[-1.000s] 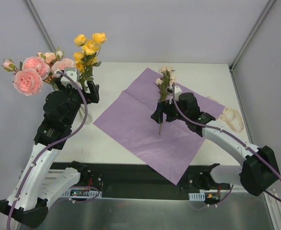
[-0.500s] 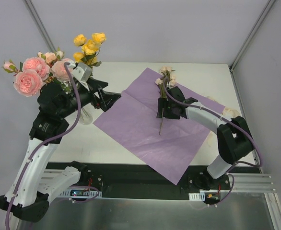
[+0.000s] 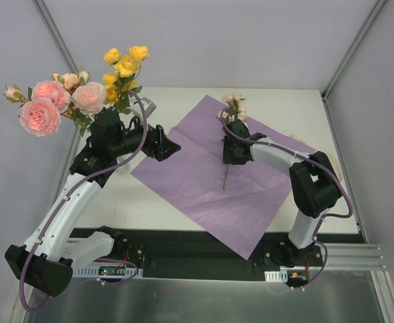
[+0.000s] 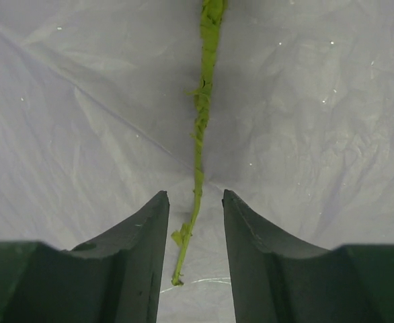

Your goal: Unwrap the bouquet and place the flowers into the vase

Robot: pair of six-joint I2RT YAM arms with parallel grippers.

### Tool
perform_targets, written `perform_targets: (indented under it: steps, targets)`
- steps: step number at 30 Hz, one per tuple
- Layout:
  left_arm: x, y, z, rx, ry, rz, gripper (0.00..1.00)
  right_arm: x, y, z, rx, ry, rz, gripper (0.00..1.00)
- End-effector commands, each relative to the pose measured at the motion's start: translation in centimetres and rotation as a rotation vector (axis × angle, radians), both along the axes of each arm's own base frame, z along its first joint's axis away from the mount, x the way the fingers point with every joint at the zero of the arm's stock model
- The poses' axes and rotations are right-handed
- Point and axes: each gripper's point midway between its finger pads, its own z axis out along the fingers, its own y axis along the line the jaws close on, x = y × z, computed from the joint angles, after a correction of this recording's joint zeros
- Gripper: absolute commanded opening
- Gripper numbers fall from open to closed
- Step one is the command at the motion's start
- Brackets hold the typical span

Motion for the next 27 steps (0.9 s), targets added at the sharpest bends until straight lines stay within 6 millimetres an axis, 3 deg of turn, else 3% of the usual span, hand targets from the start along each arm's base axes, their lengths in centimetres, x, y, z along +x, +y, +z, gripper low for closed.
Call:
perform_targets:
  steps: [1, 5, 14, 19, 22, 27]
  targets:
    - [-0.4, -0.3, 0.4, 0.000, -0.070, -0.013, 0.77, 1.1, 0.9, 0.4, -0.011, -0.039, 0.000, 0.40]
    - [-1.0, -1.0, 0.2, 0.004, -0.071, -0.042, 0.76, 1.3, 1.3, -0.4, -0.013, -0.031, -0.002, 0.39]
    - [-1.4, -1.5, -0.1, 0.017, -0.080, -0.057, 0.77, 1.6, 1.2, -1.3, -0.053, -0.052, -0.003, 0.26]
    - [-1.0, -1.5, -0.5, 0.027, -0.071, -0.043, 0.77, 1.7, 0.8, -1.3, -0.069, -0.070, 0.006, 0.01]
    - [-0.6, -1.6, -1.3, 0.037, -0.051, -0.036, 0.77, 1.6, 0.8, -0.8, -0.057, -0.095, 0.011, 0.01]
    - [0.4, -1.8, -3.1, 0.062, 0.002, -0.018, 0.77, 1.4, 1.2, 1.9, 0.011, -0.164, 0.036, 0.01]
